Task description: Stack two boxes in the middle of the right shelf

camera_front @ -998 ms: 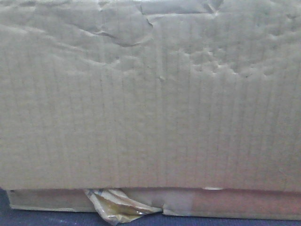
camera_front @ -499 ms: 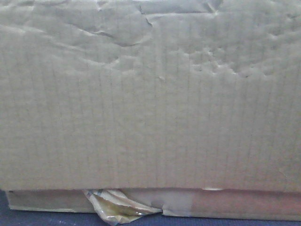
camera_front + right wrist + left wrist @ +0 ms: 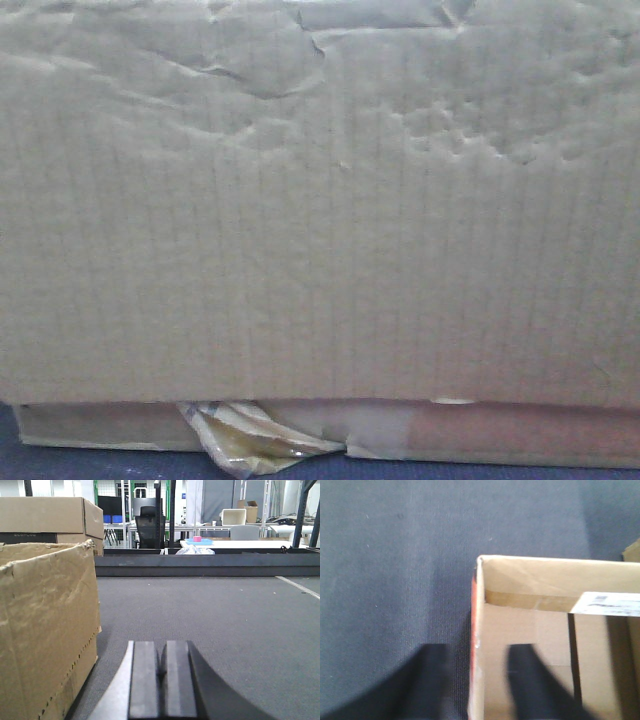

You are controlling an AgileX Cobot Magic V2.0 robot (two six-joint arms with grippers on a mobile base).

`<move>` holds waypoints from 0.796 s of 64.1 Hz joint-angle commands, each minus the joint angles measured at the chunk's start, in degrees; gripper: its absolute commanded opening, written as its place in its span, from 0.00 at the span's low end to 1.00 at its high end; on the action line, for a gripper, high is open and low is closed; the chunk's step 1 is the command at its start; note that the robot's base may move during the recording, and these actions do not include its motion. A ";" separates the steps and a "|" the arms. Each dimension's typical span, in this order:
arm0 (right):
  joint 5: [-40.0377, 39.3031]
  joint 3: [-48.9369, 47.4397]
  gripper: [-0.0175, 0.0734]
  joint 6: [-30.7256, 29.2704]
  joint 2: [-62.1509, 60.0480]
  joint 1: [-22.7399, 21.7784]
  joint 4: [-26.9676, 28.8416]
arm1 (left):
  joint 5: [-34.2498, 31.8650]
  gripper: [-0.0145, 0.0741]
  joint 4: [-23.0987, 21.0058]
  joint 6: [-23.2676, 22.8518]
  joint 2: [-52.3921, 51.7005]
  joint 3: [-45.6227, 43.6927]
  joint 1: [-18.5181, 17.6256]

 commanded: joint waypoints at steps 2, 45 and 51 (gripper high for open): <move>-1.05 -0.04 0.01 -0.18 -0.34 -0.21 -0.14 | -0.20 0.58 -0.65 0.39 2.85 -0.42 0.14; -1.05 -0.04 0.01 -0.18 -0.34 -0.21 -0.14 | 3.73 0.04 -0.48 0.97 11.25 -4.04 0.03; -1.05 -0.04 0.01 -0.18 -0.34 -0.21 -0.14 | 5.77 0.04 -0.36 -1.69 11.14 -8.23 0.16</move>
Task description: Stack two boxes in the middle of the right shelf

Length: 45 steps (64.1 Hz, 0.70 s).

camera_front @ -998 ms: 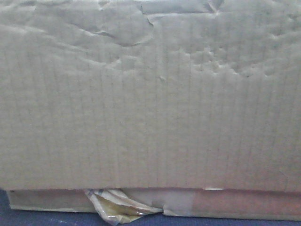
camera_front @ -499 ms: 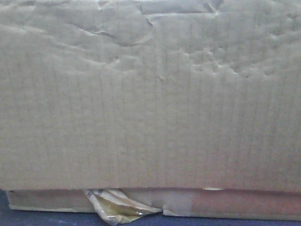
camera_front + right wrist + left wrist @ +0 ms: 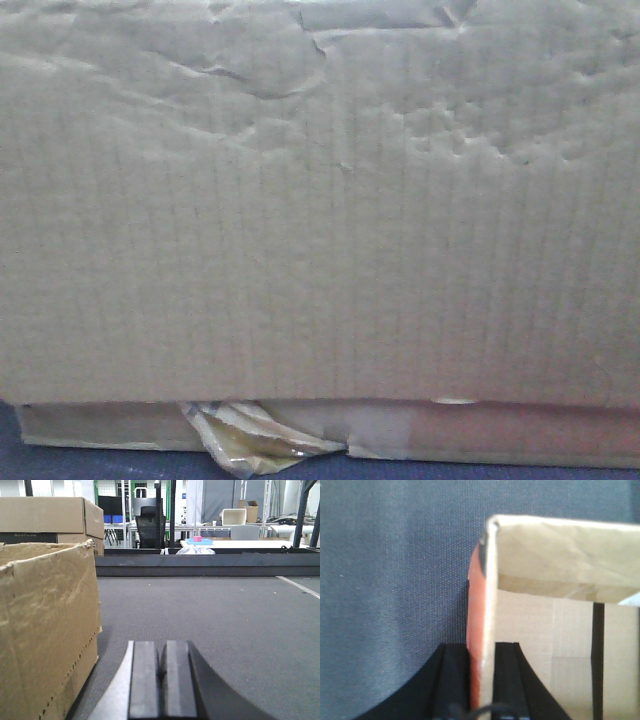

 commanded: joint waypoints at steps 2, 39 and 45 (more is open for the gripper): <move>-1.05 -0.04 0.01 -0.18 -0.34 -0.21 -0.14 | 2.05 0.04 -0.84 -3.94 -0.56 -5.71 0.16; -1.05 -0.04 0.01 -0.18 -0.34 -0.21 -0.14 | 7.28 0.04 6.11 -30.42 -1.26 -45.81 -11.88; -1.05 -0.04 0.01 -0.18 -0.34 -0.21 -0.14 | 7.75 0.04 14.02 -36.50 -1.26 -47.65 -21.30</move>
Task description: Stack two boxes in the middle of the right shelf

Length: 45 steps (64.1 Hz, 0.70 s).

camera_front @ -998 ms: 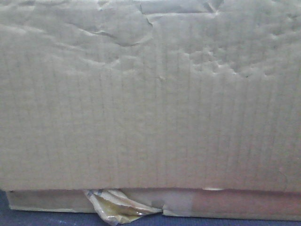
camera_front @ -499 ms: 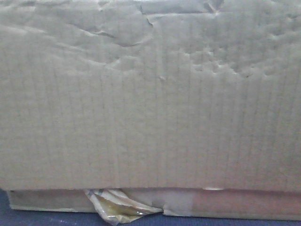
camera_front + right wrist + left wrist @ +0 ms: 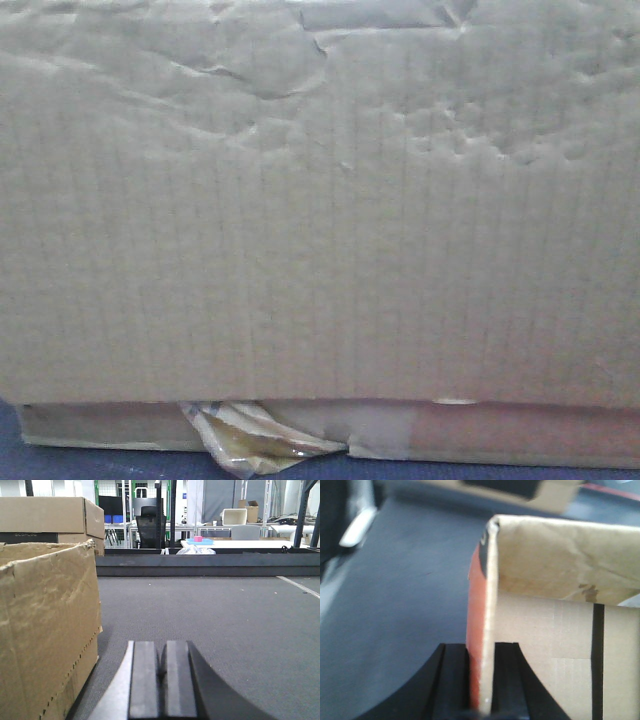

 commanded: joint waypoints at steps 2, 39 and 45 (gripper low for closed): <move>-1.05 -0.04 0.01 -0.18 -0.34 -0.21 -0.14 | 0.55 0.04 8.45 -7.93 -0.57 -2.07 -10.09; -1.05 -0.04 0.01 -0.18 -0.34 -0.21 -0.14 | 0.55 0.04 20.07 -25.39 9.16 6.68 -39.61; -1.05 -0.04 0.01 -0.18 -0.34 -0.21 -0.14 | 0.55 0.04 20.74 -27.51 9.16 10.64 -40.31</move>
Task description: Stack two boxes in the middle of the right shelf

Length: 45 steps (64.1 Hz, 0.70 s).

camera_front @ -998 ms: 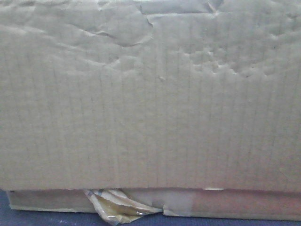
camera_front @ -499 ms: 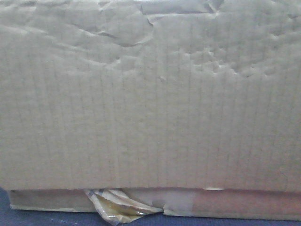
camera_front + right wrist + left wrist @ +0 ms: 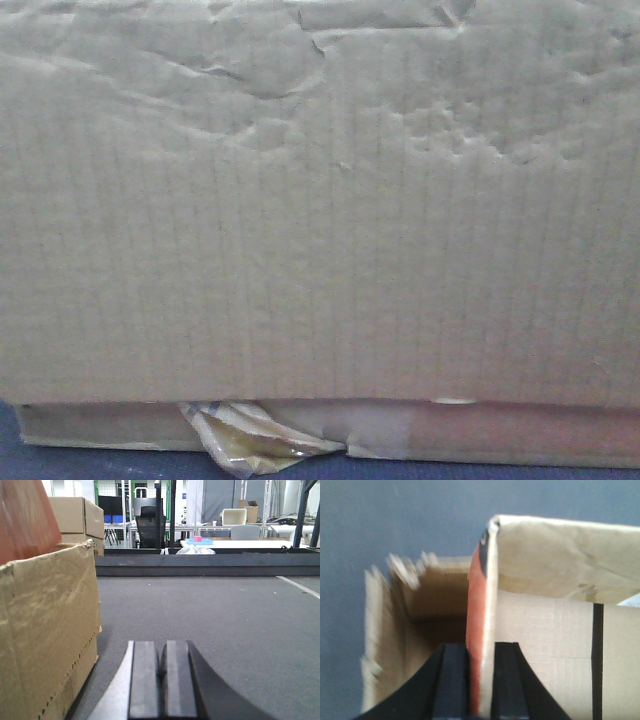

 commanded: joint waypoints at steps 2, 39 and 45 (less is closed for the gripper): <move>-1.05 -0.04 0.01 -0.18 -0.34 -0.21 -0.14 | -1.10 0.04 0.76 -3.15 -0.56 3.21 -0.89; -1.05 -0.04 0.01 -0.18 -0.34 -0.21 -0.14 | -5.18 0.04 -1.92 -7.63 -0.56 18.88 -0.89; -1.05 -0.04 0.01 -0.18 -0.34 -0.21 -0.14 | -5.18 0.11 -1.92 -7.63 -0.56 18.88 -0.89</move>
